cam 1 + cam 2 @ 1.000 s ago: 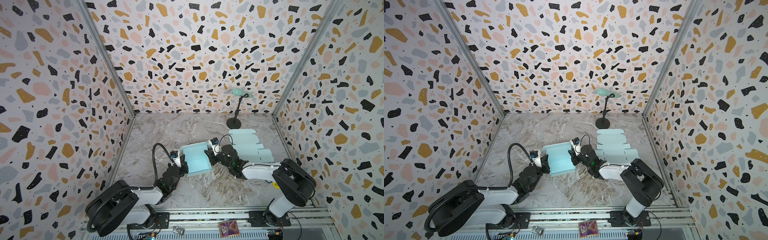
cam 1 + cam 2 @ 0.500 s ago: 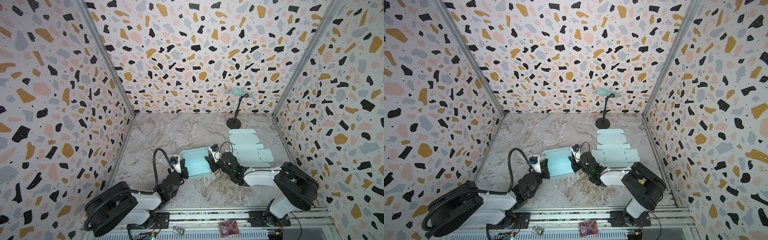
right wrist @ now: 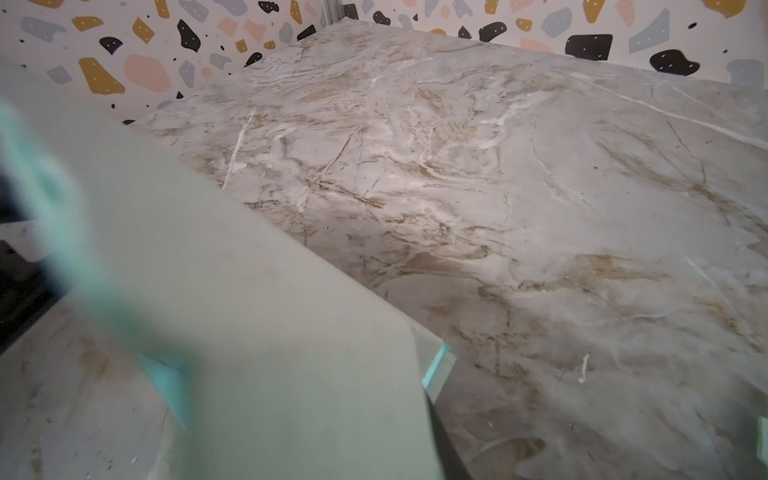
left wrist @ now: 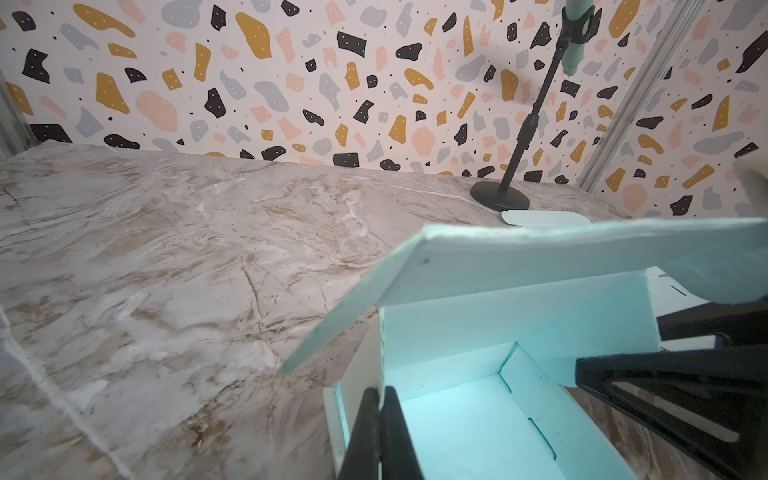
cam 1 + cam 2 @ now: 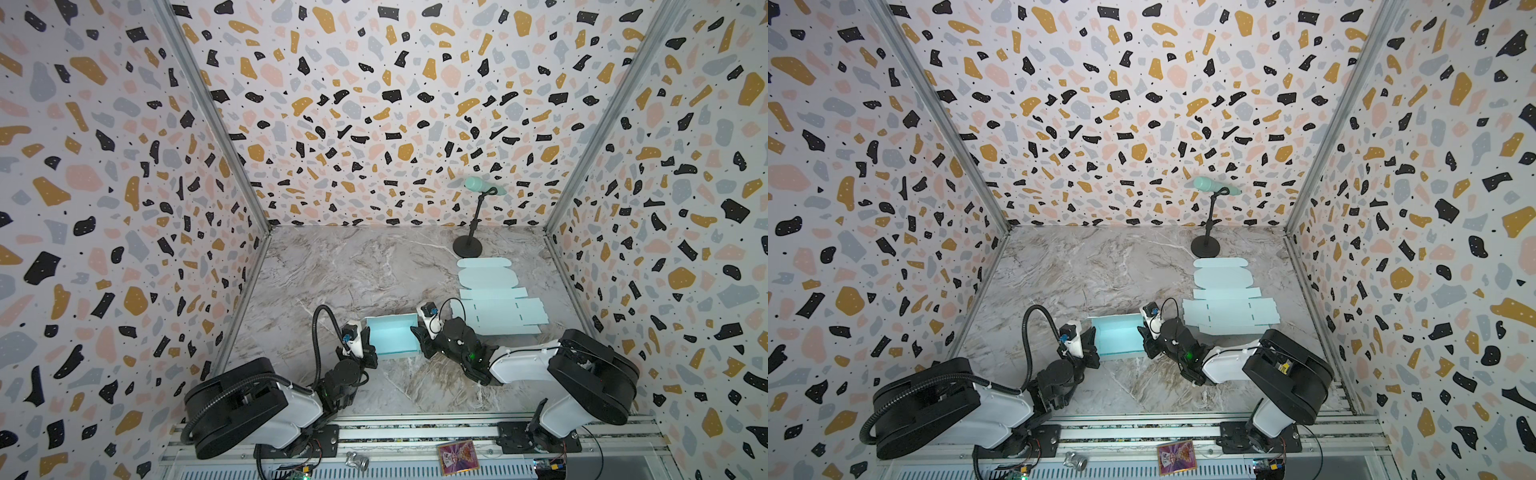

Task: Fold the paper box
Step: 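Slide the box toward the robot with both grippers, lowering the lid partly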

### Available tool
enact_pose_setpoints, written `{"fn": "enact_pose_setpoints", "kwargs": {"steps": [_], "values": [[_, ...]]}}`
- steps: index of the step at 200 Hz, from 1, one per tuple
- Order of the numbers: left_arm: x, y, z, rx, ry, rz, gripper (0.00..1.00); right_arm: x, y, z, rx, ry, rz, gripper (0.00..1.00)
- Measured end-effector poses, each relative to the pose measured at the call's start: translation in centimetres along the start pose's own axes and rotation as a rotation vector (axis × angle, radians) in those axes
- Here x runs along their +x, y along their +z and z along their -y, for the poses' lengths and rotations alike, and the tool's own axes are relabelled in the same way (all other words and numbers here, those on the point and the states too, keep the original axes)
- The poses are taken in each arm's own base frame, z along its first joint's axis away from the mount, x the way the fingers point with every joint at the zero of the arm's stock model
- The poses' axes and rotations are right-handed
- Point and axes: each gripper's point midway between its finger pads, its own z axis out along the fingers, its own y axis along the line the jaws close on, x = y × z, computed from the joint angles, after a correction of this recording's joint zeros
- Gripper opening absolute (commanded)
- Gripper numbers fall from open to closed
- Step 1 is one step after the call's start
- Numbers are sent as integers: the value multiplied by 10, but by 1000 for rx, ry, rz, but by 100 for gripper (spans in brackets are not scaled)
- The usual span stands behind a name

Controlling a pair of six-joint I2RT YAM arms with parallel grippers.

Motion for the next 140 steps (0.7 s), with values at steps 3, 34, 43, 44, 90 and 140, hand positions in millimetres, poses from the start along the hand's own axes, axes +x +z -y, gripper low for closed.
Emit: {"fn": "enact_pose_setpoints", "kwargs": {"steps": [3, 34, 43, 44, 90, 140], "values": [[0, 0, 0, -2, 0, 0, 1, 0, -1, -1, -2, 0, 1, 25], [3, 0, 1, 0, 4, -3, 1, 7, -7, -3, -13, 0, 5, 25], [4, 0, 1, 0, 5, -4, 1, 9, -8, -3, -16, 1, 6, 25], [4, 0, 1, 1, 5, -5, 1, 10, -8, -3, -17, 1, 6, 25], [10, 0, 3, 3, 17, -17, 0, 16, -11, -5, -30, 3, 5, 25], [22, -1, 5, 7, 45, -46, 0, 23, -17, -4, -32, 2, 5, 25]]}}
